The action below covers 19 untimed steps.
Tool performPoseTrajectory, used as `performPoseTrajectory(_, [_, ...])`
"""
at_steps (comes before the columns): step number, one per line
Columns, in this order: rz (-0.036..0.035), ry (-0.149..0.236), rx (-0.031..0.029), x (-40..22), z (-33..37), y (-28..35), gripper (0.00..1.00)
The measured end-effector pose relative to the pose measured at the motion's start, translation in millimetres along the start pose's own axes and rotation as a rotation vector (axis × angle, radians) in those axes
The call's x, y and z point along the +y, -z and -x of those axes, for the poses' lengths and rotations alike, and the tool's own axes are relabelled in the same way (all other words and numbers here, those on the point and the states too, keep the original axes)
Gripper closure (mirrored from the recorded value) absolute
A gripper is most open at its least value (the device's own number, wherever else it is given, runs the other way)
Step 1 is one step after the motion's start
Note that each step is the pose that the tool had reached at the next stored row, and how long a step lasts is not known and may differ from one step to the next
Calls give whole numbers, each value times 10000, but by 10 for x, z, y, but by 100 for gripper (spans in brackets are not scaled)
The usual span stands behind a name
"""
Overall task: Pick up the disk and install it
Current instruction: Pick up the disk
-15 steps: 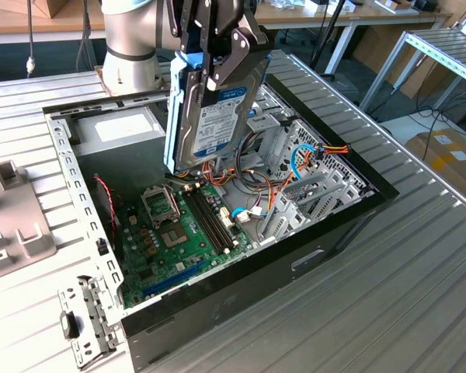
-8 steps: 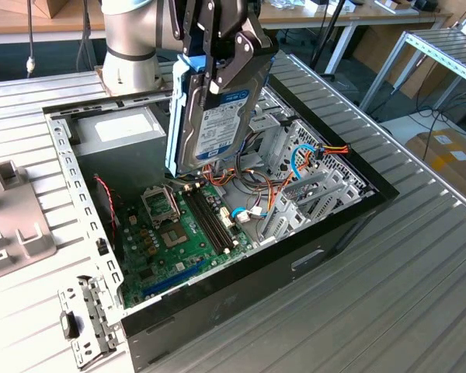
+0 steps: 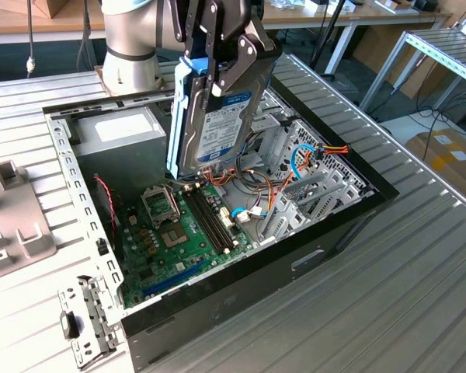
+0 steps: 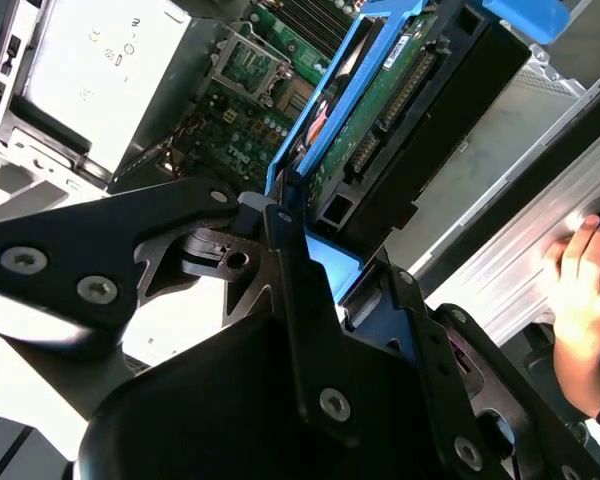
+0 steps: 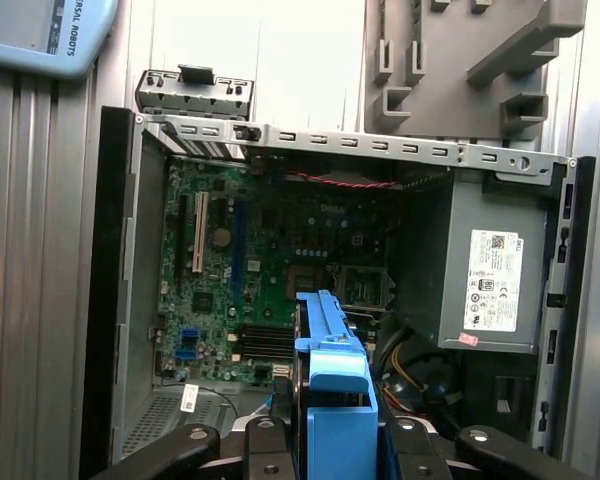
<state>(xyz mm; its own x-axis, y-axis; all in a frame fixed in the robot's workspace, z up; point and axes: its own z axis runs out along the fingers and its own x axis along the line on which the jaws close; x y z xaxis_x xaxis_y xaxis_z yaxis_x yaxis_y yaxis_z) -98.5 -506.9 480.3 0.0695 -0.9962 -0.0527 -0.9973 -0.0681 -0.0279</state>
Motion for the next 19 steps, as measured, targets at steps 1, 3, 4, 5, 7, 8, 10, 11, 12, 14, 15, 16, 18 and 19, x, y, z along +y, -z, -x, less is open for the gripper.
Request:
performPoseTrajectory(1, [0,0,0,0,-6,0,63])
performPoseTrajectory(3, [0,0,0,1,-16,1,63])
performPoseTrajectory(4, [0,0,-1,2,-22,1,63])
performPoseTrajectory(5, [1,0,0,2,-28,2,63])
performPoseTrajectory(7, [0,0,0,3,-43,3,63])
performPoseTrajectory(8, [0,0,0,4,-52,3,63])
performPoseTrajectory(10, [0,0,0,5,-67,4,63])
performPoseTrajectory(11, [0,0,0,5,-72,4,63])
performPoseTrajectory(12, [0,0,0,5,-78,4,63])
performPoseTrajectory(14, [0,0,0,6,-88,5,63])
performPoseTrajectory(15, [1,0,1,6,-93,5,63])
performPoseTrajectory(16, [0,0,0,7,-99,5,63])
performPoseTrajectory(18, [0,0,0,8,-110,6,63])
performPoseTrajectory(19, [0,0,0,8,-115,6,63])
